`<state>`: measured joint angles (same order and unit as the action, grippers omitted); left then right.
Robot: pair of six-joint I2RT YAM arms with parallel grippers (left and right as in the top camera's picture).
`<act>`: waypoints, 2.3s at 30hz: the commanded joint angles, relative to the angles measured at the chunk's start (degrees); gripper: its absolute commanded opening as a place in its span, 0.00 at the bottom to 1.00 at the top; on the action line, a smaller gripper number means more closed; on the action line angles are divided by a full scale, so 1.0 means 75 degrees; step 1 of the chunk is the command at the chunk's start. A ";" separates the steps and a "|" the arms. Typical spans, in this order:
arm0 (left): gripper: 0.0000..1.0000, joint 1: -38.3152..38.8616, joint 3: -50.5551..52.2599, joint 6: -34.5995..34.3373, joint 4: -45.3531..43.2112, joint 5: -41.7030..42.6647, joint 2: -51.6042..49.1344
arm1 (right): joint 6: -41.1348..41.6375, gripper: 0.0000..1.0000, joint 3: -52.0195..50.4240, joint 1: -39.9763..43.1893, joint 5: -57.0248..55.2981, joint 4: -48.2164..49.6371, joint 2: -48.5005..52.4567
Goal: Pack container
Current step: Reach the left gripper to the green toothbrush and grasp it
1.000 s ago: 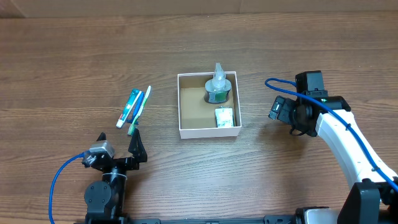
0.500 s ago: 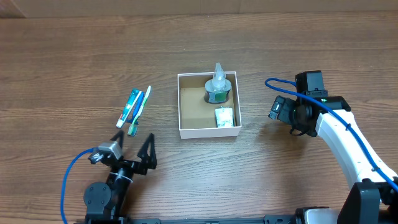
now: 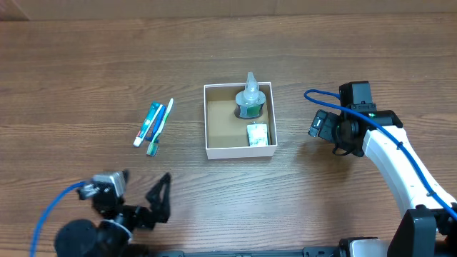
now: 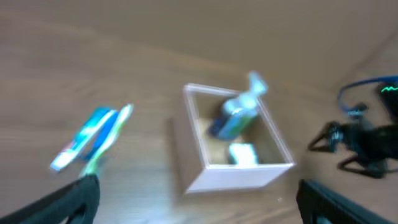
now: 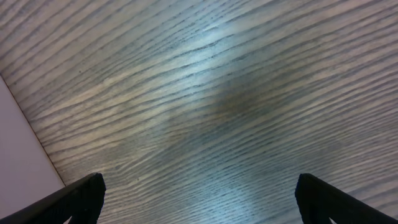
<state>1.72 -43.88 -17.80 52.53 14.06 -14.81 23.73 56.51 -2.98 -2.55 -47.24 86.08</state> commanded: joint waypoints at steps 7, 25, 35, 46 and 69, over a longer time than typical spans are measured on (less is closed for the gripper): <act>1.00 -0.0070 -0.2894 0.0941 0.1865 -0.1629 -0.5167 | -0.0015 1.00 -0.0032 0.0038 -0.0079 0.0035 -0.0076; 1.00 -0.0070 -0.2920 0.2212 -0.0632 -0.1676 -0.9556 | -0.0015 1.00 -0.0032 0.0038 -0.0079 0.0035 -0.0076; 1.00 -0.0070 -0.2920 0.1929 -0.0166 -0.1609 -1.0145 | -0.0015 1.00 -0.0032 0.0038 -0.0079 0.0035 -0.0076; 1.00 -0.0067 -0.1871 0.1929 -0.1265 -0.1358 -1.0322 | -0.0015 1.00 -0.0032 0.0038 -0.0079 0.0035 -0.0076; 0.26 -0.0070 -0.1617 0.2005 -0.2040 -0.1253 -1.1561 | -0.0015 1.00 -0.0032 0.0038 -0.0079 0.0035 -0.0076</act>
<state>1.72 -56.38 -2.94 37.43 3.95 -100.97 23.75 56.45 -2.98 -2.57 -47.18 86.08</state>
